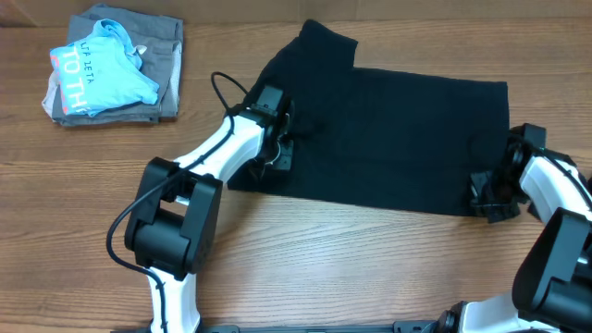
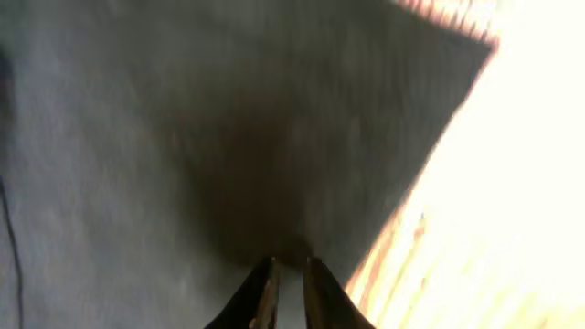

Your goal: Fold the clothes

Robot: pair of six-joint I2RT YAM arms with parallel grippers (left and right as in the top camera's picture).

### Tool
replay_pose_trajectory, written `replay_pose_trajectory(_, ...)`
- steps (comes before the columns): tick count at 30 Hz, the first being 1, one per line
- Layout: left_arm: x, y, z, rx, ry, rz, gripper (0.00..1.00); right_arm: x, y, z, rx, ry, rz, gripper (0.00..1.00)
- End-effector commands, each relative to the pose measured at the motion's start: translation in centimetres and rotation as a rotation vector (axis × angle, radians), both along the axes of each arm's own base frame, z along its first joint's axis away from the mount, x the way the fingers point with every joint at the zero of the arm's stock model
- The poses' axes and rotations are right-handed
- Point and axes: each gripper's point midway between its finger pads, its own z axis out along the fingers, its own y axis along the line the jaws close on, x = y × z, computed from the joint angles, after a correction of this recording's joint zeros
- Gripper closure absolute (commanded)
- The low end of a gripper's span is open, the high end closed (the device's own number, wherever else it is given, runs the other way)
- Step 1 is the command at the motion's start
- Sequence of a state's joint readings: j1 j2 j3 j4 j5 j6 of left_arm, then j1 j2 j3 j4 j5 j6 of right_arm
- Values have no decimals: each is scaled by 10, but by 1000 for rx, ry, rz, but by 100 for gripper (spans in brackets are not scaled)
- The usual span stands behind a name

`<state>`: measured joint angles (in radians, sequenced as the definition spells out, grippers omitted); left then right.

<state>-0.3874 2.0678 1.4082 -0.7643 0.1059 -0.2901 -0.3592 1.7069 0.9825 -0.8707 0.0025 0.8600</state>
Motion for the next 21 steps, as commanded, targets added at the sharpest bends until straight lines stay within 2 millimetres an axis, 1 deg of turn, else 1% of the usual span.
replay_pose_trajectory(1, 1, 30, -28, 58, 63, 77, 96, -1, -1, -6, 8, -5, 64, 82)
replay_pose_trajectory(5, -4, 46, -32, 74, 106, 108, 96, -5, -4, -11, 13, 19, 51, 83)
replay_pose_trajectory(6, -6, 50, -31, 78, 119, 117, 96, -7, -5, -12, 16, 27, 45, 85)
replay_pose_trajectory(9, -14, 66, -31, 102, 164, 165, 96, -13, -8, -13, 21, 47, 30, 95)
replay_pose_trajectory(10, -18, 73, -31, 120, 183, 193, 96, -15, -8, -13, 24, 53, 26, 96)
replay_pose_trajectory(13, -28, 93, -30, 168, 233, 261, 96, -20, -8, -13, 32, 69, 18, 96)
replay_pose_trajectory(16, -34, 103, -29, 176, 269, 283, 96, -22, -8, -13, 34, 78, 19, 96)
replay_pose_trajectory(17, -41, 109, -28, 184, 300, 295, 96, -24, -8, -13, 35, 84, 19, 96)
replay_pose_trajectory(21, -55, 118, -24, 209, 364, 333, 96, -26, -6, -12, 39, 93, 18, 96)
